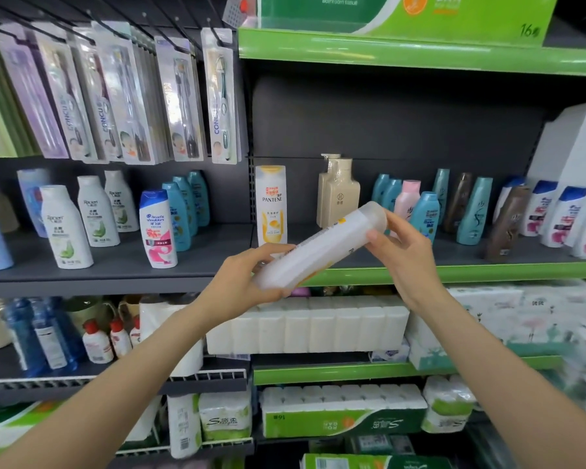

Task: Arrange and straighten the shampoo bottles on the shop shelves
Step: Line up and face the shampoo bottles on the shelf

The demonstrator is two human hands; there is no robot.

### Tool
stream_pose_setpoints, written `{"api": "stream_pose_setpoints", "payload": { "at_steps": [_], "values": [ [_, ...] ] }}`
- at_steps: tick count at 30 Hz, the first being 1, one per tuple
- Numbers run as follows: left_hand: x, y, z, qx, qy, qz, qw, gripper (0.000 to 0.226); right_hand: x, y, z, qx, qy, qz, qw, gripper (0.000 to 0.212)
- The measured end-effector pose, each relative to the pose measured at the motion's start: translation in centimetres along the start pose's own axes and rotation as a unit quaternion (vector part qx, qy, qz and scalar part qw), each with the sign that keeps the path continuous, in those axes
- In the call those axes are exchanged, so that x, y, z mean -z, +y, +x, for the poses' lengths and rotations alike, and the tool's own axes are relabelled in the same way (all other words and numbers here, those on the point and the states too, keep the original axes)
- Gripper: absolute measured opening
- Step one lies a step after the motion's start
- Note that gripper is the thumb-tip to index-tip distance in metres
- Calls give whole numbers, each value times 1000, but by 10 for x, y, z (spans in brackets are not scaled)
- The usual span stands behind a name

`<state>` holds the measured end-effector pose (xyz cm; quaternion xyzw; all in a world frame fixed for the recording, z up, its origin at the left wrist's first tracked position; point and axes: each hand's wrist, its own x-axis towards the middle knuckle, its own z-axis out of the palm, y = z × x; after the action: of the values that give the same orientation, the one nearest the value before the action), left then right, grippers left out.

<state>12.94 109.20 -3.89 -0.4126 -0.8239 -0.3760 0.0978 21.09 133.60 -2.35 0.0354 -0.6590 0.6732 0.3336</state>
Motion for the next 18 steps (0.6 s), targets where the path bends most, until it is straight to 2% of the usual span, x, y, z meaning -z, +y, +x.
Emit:
{"api": "stream_pose_setpoints", "payload": {
  "at_steps": [4,7,12,18],
  "values": [
    [-2,4,5,33,-29,-77,996,57,-5,-1,4,-50,-25,96,994,42],
    [-5,8,10,41,-61,-131,989,54,-10,0,6,-53,-25,121,991,38],
    [-16,17,24,70,-92,-127,985,56,-15,-11,14,-18,7,62,998,34],
    [-24,54,61,21,-14,-101,995,57,-22,-21,31,37,-4,-25,999,36]
  ]
}}
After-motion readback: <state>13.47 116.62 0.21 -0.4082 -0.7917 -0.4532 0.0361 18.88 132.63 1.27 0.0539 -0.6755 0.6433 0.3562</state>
